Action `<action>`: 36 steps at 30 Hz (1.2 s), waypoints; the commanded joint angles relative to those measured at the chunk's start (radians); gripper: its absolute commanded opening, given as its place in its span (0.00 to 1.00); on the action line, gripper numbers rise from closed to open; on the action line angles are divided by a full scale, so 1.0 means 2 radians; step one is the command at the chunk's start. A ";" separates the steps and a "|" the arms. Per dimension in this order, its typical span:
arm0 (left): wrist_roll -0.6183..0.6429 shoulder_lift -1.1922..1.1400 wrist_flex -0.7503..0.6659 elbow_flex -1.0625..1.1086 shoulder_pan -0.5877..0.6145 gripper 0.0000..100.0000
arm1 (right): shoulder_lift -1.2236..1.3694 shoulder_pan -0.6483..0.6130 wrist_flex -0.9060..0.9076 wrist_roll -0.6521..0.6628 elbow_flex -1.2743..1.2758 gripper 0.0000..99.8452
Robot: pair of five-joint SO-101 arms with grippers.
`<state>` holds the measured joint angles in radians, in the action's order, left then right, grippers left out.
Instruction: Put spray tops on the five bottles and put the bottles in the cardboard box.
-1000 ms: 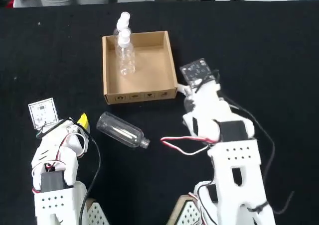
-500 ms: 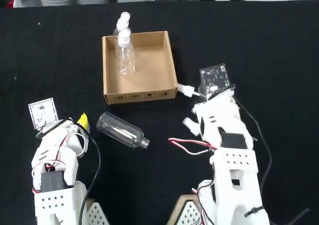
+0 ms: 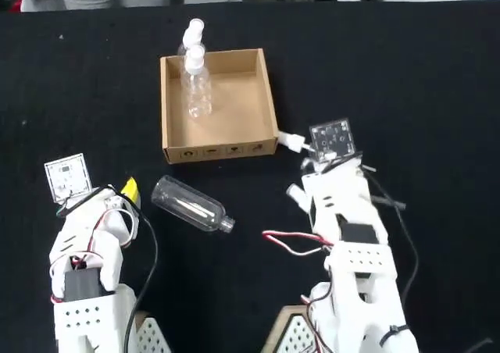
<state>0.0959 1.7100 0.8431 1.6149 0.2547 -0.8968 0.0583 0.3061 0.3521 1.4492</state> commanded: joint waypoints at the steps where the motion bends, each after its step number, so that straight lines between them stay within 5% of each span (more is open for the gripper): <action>1: -0.003 0.005 -0.005 -0.007 0.007 0.19 | -0.017 -0.007 -0.012 -0.004 0.003 0.12; 13: -0.003 0.005 -0.005 -0.007 0.007 0.19 | -0.020 -0.137 0.184 -0.091 -0.086 0.12; 21: -0.003 0.005 -0.005 -0.007 0.007 0.19 | -0.020 -0.225 0.232 -0.152 -0.136 0.12; 30: -0.003 0.005 -0.005 -0.007 0.007 0.19 | -0.020 -0.226 0.305 -0.163 -0.204 0.12; 36: -0.003 0.005 -0.001 -0.010 0.005 0.19 | -0.066 -0.153 0.333 -0.160 -0.204 0.12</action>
<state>0.0959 1.7100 0.8431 1.6149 0.2547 -0.9459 -0.3437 0.9582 0.0345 1.0994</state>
